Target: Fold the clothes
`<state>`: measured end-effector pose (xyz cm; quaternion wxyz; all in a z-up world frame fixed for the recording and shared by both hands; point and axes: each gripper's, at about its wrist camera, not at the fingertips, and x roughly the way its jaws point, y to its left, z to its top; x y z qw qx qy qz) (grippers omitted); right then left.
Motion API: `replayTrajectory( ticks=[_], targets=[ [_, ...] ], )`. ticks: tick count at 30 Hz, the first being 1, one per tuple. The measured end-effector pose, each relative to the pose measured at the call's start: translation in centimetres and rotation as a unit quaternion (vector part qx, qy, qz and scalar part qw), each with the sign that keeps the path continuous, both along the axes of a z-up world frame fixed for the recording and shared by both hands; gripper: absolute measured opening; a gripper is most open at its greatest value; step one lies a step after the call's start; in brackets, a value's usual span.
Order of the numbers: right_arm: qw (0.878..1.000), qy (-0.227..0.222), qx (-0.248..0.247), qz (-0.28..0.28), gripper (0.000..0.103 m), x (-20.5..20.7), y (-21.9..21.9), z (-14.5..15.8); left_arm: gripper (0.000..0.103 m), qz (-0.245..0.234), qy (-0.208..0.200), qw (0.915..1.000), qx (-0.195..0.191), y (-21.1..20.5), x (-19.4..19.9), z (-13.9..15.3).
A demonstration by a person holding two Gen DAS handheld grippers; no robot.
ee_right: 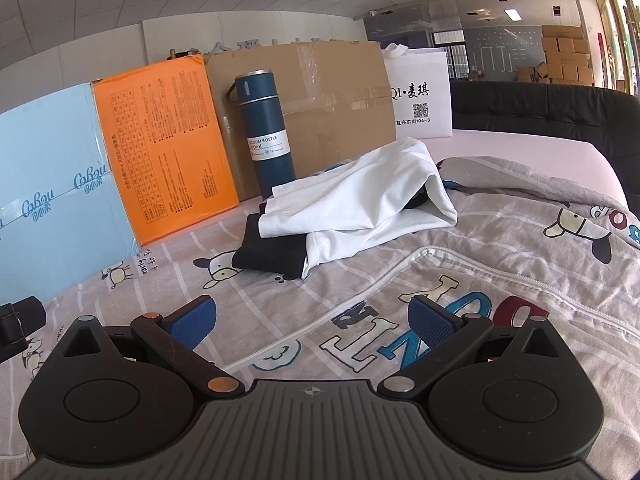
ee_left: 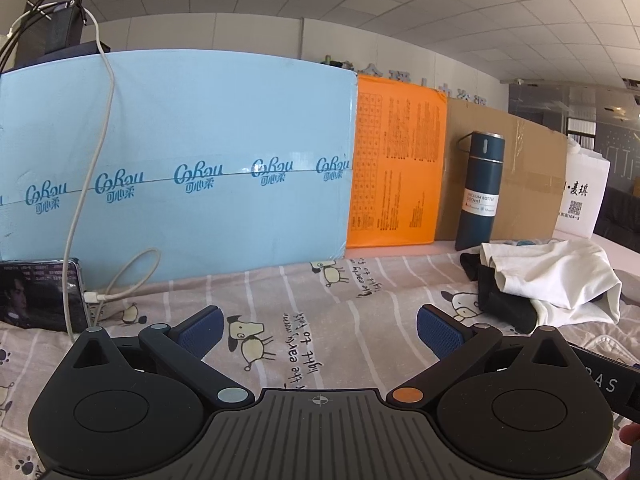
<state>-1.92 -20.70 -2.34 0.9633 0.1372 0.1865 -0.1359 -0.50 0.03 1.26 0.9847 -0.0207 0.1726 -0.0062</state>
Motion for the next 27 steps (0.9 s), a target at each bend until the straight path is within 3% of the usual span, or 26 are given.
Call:
replayTrajectory(
  ticks=[10,21,27],
  targets=[
    [0.997,-0.050,0.053,0.014,0.103,-1.4,-1.0,0.4,0.103,-0.012,-0.031,0.9984,0.045,-1.8,-1.3,1.0],
    [0.994,-0.074,0.076,0.021,0.103,-2.1,-1.5,0.5,0.103,-0.034,-0.038,0.9966,0.065,-3.0,-2.0,0.8],
    [0.991,-0.081,0.099,0.040,0.103,-2.2,-1.9,0.3,0.103,-0.020,-0.059,0.9961,0.063,-2.9,-2.8,1.3]
  ],
)
